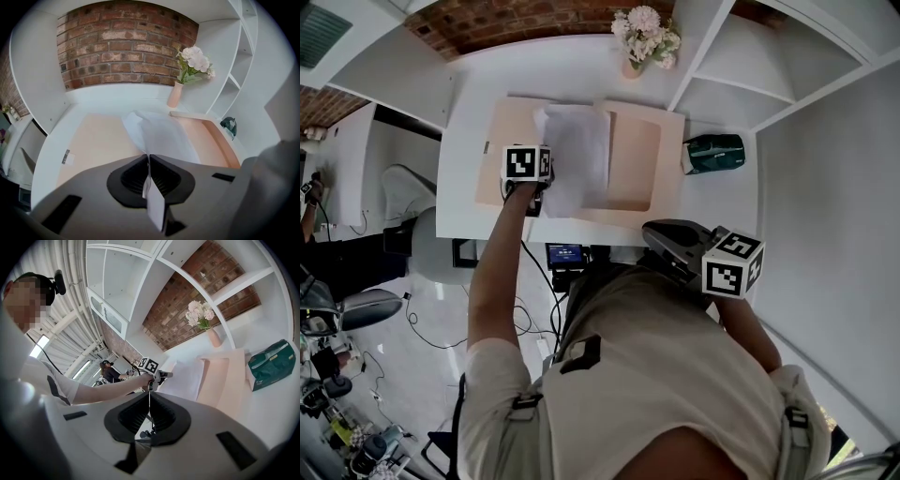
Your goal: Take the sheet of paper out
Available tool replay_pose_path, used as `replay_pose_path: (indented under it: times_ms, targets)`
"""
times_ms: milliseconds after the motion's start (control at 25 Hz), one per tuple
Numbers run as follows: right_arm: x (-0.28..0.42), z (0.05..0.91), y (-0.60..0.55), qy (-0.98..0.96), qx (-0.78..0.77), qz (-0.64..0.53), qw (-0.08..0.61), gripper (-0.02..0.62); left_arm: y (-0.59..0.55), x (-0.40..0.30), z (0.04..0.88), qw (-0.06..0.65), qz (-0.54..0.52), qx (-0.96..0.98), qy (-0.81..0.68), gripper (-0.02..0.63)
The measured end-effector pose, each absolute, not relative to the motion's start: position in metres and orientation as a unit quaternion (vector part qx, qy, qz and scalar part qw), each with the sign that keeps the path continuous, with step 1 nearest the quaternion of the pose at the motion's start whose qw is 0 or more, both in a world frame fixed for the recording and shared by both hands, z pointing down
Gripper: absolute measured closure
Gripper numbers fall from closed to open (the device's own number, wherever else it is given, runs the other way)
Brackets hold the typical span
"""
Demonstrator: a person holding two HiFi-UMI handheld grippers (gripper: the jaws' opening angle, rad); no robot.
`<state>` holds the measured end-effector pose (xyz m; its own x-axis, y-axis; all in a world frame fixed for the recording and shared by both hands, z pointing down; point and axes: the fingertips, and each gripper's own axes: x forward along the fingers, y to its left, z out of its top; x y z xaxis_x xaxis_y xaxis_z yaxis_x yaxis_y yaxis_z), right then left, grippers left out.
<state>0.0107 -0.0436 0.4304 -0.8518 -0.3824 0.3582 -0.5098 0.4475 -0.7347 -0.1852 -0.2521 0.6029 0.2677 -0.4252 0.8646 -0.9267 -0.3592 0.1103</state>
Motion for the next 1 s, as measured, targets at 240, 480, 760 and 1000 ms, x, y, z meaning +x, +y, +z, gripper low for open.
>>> replay_pose_path:
  times_ms: [240,480,760,1000]
  targets:
    - [0.007,0.429,-0.043,-0.850,0.260,0.452,0.074,0.569,-0.251,-0.198,0.599,0.323,0.384,0.722,-0.476,0.581]
    - [0.004,0.428,-0.044,-0.851,0.260,0.450,0.077,0.569,-0.252,-0.210,0.595,0.319,0.379,0.721,-0.485,0.583]
    - [-0.002,0.427,-0.042,-0.855,0.254,0.444,0.086,0.569,-0.250,-0.220,0.590,0.319,0.368,0.722,-0.492,0.584]
    - [-0.009,0.428,-0.042,-0.855,0.253,0.443,0.091,0.569,-0.250,-0.228,0.583,0.316,0.351,0.727,-0.498,0.585]
